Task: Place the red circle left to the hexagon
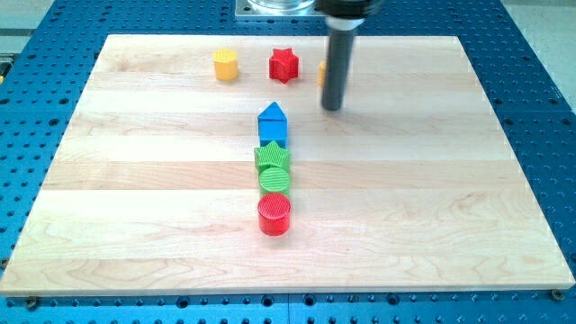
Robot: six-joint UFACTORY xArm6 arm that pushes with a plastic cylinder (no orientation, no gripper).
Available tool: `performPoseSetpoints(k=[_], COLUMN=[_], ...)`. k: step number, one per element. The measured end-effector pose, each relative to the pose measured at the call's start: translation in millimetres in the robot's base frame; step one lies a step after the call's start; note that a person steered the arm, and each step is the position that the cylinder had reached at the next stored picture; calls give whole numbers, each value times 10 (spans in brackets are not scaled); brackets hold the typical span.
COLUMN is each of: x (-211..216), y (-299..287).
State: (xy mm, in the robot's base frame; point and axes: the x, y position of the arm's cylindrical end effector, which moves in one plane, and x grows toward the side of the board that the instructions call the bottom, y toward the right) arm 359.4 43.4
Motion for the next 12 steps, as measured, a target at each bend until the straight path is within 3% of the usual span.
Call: performPoseSetpoints(k=[2, 3, 4, 5, 6, 7, 8, 11, 12], x=[-480, -277, 1003, 1971, 2044, 1906, 1465, 58, 450], y=[527, 571, 449, 35, -649, -1324, -1999, -1390, -1541])
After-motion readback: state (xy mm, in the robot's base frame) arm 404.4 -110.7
